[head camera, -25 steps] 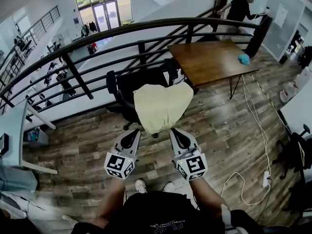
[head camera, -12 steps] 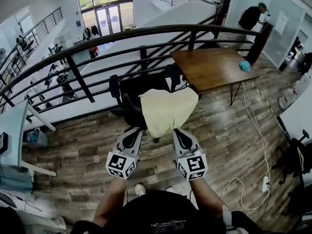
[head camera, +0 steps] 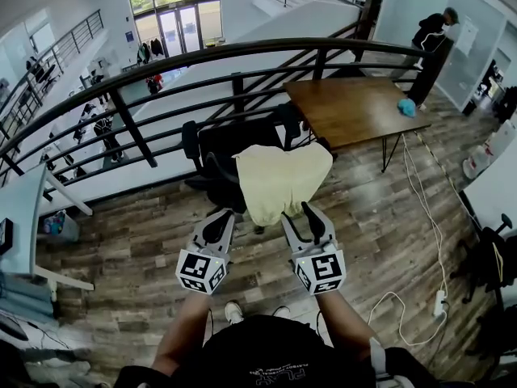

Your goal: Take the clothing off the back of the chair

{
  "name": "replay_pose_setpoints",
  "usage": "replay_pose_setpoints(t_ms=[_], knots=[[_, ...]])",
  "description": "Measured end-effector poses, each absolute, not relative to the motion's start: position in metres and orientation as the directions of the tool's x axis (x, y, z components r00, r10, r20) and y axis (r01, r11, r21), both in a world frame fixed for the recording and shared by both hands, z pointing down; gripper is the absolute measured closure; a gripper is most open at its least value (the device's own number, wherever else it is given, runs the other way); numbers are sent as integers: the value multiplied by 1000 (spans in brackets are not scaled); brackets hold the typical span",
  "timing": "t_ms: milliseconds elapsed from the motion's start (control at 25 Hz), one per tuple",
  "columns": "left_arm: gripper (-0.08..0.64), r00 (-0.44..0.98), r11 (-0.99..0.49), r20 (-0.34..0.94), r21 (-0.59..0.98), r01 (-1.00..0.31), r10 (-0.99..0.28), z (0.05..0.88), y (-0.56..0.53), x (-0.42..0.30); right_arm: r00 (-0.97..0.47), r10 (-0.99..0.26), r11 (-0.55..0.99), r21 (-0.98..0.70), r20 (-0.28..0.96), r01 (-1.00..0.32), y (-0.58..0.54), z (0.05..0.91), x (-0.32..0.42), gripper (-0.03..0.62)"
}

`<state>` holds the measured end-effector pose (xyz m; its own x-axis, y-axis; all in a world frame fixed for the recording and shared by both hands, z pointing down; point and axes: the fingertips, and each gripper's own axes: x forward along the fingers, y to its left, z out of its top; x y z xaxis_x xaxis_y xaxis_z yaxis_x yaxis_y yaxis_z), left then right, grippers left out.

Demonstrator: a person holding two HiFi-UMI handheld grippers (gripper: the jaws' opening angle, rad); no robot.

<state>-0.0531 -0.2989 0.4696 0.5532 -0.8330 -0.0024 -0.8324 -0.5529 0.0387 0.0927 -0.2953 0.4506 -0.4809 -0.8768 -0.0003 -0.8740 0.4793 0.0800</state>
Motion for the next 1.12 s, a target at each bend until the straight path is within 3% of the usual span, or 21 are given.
replay_pose_setpoints(t_ms=[200, 320, 600, 1120], knots=[[546, 548, -547, 15, 40, -836, -837, 475, -301, -56, -453, -891, 451, 68, -24, -890, -308, 448, 96, 270], [546, 531, -531, 20, 31, -847, -847, 473, -303, -59, -449, -893, 447, 72, -26, -892, -316, 446, 95, 239], [546, 524, -523, 15, 46, -851, -852, 470, -309, -63, -452, -891, 453, 64, 34, -889, -339, 457, 90, 206], [546, 523, -521, 17, 54, -852, -852, 469, -316, -65, -407, -906, 418, 92, 117, -904, -366, 459, 81, 204]])
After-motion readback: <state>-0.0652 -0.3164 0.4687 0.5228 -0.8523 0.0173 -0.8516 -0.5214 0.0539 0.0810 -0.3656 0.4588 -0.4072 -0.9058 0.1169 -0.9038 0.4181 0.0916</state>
